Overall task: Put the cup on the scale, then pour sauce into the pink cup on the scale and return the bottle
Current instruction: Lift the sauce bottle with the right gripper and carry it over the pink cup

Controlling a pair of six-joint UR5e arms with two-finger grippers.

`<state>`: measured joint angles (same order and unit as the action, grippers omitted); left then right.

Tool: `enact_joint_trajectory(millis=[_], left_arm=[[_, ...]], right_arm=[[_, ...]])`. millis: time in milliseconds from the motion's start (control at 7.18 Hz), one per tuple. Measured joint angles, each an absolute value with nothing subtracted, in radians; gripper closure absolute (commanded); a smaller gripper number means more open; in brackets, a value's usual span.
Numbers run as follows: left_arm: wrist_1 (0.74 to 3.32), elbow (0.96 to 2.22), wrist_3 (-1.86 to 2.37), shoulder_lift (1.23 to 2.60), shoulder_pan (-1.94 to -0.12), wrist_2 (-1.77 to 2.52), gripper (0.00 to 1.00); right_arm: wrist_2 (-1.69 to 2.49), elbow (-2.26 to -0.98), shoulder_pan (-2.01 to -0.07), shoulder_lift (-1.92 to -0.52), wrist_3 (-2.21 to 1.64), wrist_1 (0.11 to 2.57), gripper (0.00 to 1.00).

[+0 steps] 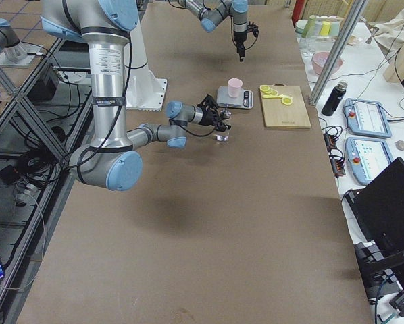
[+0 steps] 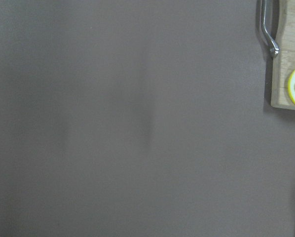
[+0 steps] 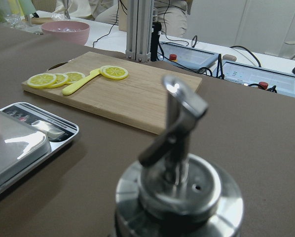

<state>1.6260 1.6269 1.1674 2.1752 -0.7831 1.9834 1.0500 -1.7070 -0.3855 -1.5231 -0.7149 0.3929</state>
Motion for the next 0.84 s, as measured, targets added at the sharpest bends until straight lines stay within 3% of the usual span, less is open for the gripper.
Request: enact_joint_trajectory(millis=[418,836], left_arm=[[1.626,1.63,1.124,2.175,-0.818,1.987,0.01],[1.626,1.666,0.979,2.095,-0.873,1.983,0.01]], right_arm=[[1.14,-1.749,-0.487,-1.473,-0.681,0.502,1.0],[1.175,-1.873,-0.553,-1.37,-0.559,0.835,1.0]])
